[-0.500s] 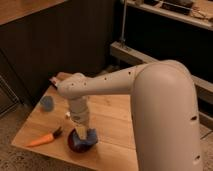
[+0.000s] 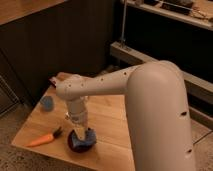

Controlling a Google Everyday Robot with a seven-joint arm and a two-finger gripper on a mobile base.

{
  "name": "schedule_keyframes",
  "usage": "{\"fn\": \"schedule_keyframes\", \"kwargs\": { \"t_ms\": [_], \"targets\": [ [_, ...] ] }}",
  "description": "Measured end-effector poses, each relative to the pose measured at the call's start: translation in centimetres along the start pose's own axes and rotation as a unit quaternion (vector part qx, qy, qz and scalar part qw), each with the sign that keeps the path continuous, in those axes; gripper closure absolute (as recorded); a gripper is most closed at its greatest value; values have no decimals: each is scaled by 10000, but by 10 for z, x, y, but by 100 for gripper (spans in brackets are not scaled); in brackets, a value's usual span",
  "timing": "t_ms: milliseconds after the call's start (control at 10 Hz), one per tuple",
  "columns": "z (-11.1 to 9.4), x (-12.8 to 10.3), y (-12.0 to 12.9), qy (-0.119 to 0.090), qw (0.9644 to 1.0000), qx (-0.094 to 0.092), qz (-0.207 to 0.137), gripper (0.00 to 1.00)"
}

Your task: Place the white sponge in the ceramic bowl

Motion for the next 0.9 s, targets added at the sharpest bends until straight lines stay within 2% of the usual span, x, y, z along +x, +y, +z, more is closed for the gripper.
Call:
{"fn": "schedule_keyframes", "kwargs": {
  "t_ms": [300, 400, 800, 900],
  "targets": [
    [2, -2, 0, 31, 10000, -19, -44, 84],
    [3, -2, -1, 43, 10000, -25, -50, 77],
    [7, -5, -2, 104, 9999, -43, -61, 35],
    [8, -5, -3, 116, 9999, -45, -57, 31]
  ]
}}
